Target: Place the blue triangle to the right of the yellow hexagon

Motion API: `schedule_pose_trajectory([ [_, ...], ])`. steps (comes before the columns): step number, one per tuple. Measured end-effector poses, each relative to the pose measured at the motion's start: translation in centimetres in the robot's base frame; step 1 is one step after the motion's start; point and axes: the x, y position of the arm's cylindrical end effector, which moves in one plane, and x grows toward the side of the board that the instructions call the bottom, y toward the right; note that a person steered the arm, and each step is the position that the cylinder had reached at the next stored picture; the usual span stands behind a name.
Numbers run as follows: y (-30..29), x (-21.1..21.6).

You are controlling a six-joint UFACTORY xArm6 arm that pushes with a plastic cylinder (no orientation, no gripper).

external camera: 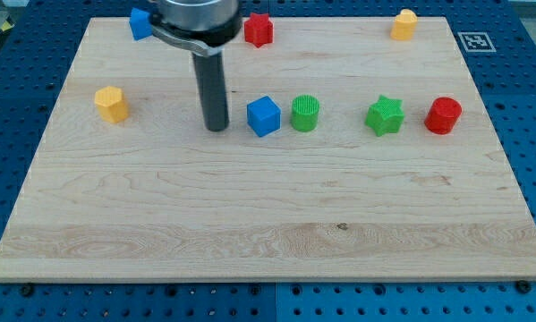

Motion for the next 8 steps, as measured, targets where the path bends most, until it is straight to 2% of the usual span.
schedule_pose_trajectory([
  [1,-1.5,-3.3],
  [3,-2.0,-13.1],
  [4,-2.0,-14.8],
  [6,-5.5,-22.5],
  [8,-13.0,-22.4],
])
